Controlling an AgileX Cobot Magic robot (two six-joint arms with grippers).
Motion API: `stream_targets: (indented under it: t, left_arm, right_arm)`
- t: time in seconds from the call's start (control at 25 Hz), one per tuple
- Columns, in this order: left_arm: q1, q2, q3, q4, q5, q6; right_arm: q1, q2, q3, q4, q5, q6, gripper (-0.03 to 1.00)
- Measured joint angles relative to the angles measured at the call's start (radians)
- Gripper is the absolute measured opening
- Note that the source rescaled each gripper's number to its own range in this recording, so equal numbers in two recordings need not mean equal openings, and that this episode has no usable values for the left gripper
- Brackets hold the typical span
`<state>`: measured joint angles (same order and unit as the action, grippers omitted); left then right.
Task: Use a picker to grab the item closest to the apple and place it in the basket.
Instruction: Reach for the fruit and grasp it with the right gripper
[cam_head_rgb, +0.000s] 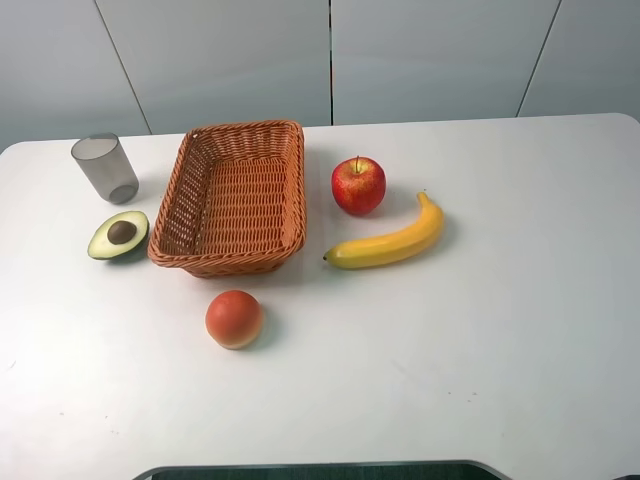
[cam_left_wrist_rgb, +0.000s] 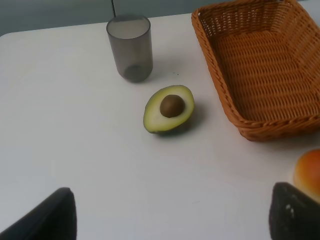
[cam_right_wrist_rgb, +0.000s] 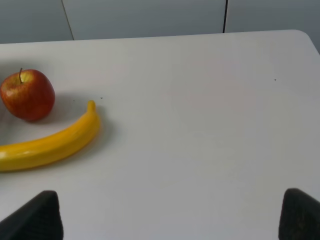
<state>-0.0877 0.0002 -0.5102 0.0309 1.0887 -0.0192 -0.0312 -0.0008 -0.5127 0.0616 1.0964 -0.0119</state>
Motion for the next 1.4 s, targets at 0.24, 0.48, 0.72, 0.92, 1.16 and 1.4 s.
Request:
stream_targets:
  t: [0.24,0.48,0.72,0.92,1.16,1.4]
  left_arm:
    - [0.000,0.000,0.000,0.000,0.000,0.000]
    - [0.000,0.000,0.000,0.000,0.000,0.000]
    - [0.000,0.000,0.000,0.000,0.000,0.000]
    - [0.000,0.000,0.000,0.000,0.000,0.000]
    - [0.000,0.000,0.000,0.000,0.000,0.000]
    - [0.000,0.000,0.000,0.000,0.000,0.000]
  right_arm:
    - [0.000,0.000,0.000,0.000,0.000,0.000,0.88]
    - [0.000,0.000,0.000,0.000,0.000,0.000,0.88]
    - [0.000,0.000,0.000,0.000,0.000,0.000,0.88]
    - [0.000,0.000,0.000,0.000,0.000,0.000,0.88]
    - [0.000,0.000,0.000,0.000,0.000,0.000,0.88]
    - [0.000,0.000,0.000,0.000,0.000,0.000,0.88]
